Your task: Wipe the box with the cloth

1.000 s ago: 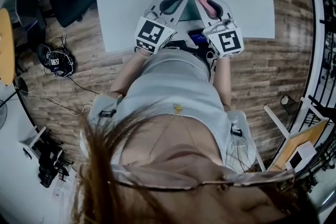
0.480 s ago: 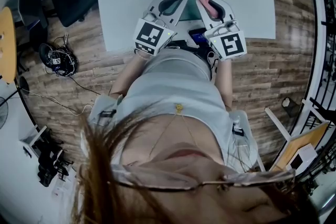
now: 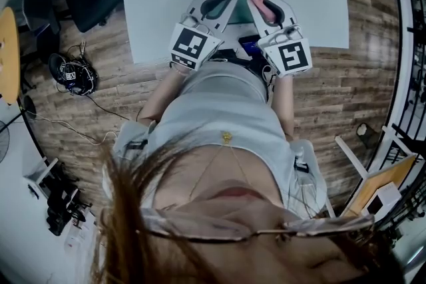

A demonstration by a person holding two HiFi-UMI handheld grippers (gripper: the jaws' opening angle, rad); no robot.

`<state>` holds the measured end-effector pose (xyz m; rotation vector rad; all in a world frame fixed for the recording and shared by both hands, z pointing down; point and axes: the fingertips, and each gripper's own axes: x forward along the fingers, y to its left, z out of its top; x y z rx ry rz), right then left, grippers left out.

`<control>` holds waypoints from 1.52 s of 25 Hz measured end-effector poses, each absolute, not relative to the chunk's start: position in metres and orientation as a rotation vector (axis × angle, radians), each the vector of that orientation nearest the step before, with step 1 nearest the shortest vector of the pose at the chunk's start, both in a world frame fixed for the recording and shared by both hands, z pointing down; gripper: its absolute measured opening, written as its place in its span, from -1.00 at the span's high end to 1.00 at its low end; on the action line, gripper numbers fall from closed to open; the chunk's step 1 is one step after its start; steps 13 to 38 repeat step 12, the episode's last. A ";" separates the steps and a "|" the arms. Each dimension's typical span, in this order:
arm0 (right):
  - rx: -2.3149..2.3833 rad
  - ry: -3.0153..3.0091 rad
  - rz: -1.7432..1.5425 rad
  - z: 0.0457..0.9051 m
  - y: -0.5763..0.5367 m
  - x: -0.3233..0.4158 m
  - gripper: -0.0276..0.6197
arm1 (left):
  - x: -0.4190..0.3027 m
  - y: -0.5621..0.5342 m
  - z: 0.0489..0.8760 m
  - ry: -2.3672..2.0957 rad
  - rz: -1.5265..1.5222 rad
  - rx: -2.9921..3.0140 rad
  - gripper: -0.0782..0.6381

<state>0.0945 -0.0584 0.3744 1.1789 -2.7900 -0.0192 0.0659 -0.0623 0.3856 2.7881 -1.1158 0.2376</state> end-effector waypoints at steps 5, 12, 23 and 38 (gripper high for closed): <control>1.168 -2.781 -0.018 0.376 -0.058 0.093 0.80 | 0.066 -0.063 0.386 -1.120 0.236 2.788 0.69; 1.162 -2.772 0.007 0.378 -0.055 0.094 0.80 | 0.067 -0.061 0.384 -1.143 0.233 2.788 0.69; 1.162 -2.772 0.007 0.378 -0.055 0.094 0.80 | 0.067 -0.061 0.384 -1.143 0.233 2.788 0.69; 1.162 -2.772 0.007 0.378 -0.055 0.094 0.80 | 0.067 -0.061 0.384 -1.143 0.233 2.788 0.69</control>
